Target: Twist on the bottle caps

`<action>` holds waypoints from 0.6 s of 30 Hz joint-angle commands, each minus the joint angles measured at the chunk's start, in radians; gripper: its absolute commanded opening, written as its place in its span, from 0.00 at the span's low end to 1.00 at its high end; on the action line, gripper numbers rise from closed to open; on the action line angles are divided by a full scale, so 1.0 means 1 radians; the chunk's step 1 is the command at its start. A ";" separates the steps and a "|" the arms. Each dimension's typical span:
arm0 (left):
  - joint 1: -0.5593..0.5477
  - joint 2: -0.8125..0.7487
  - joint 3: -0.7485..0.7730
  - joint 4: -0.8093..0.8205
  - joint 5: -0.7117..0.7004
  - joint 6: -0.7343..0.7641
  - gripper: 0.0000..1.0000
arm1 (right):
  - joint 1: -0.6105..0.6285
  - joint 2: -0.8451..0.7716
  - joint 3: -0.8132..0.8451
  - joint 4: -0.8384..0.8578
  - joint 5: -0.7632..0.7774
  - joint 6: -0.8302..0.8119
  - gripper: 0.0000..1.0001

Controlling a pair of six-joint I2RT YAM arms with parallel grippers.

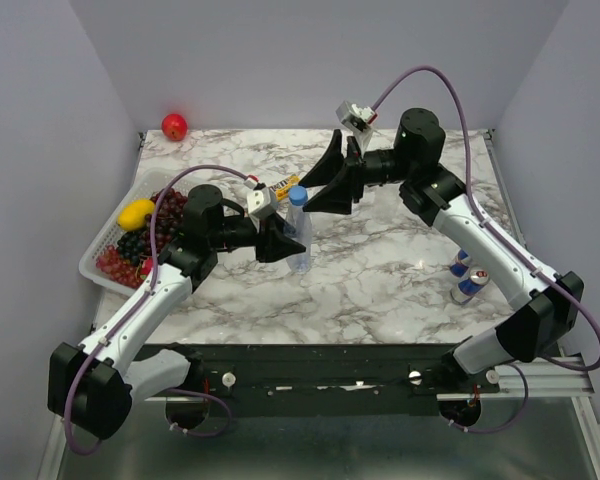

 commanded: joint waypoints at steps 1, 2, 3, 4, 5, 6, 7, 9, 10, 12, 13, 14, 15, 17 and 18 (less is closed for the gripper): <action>-0.002 0.007 0.030 -0.015 0.040 0.026 0.00 | 0.011 0.026 0.039 0.049 0.036 0.059 0.67; -0.002 0.010 0.032 -0.015 0.040 0.026 0.00 | 0.011 0.031 0.042 0.056 0.036 0.064 0.66; -0.002 0.010 0.033 -0.018 0.040 0.030 0.00 | 0.013 0.035 0.045 0.058 0.036 0.068 0.65; -0.002 0.012 0.035 -0.020 0.040 0.030 0.00 | 0.014 0.041 0.051 0.061 0.039 0.074 0.64; -0.002 0.015 0.038 -0.023 0.041 0.030 0.00 | 0.014 0.044 0.054 0.062 0.039 0.076 0.63; -0.002 0.017 0.039 -0.026 0.040 0.030 0.00 | 0.016 0.049 0.057 0.067 0.036 0.077 0.61; -0.002 0.018 0.042 -0.029 0.040 0.031 0.00 | 0.017 0.052 0.059 0.069 0.031 0.079 0.59; -0.002 0.020 0.047 -0.032 0.038 0.030 0.00 | 0.019 0.058 0.062 0.072 0.030 0.077 0.54; -0.002 0.023 0.049 -0.032 0.037 0.031 0.00 | 0.019 0.058 0.064 0.072 0.037 0.073 0.51; -0.002 0.023 0.050 -0.031 0.032 0.031 0.00 | 0.023 0.058 0.065 0.041 0.057 0.050 0.42; -0.002 0.023 0.050 -0.027 0.023 0.031 0.00 | 0.025 0.058 0.067 0.027 0.080 0.022 0.39; -0.002 0.023 0.049 -0.024 0.017 0.031 0.00 | 0.025 0.055 0.068 0.015 0.091 0.009 0.36; -0.002 0.021 0.050 -0.014 0.003 0.030 0.00 | 0.027 0.052 0.070 -0.020 0.108 -0.008 0.30; -0.002 0.003 0.029 0.014 -0.096 -0.018 0.00 | 0.027 0.038 0.068 -0.069 0.204 -0.068 0.21; -0.002 -0.008 0.015 0.078 -0.144 -0.051 0.00 | 0.034 0.016 0.070 -0.135 0.265 -0.097 0.14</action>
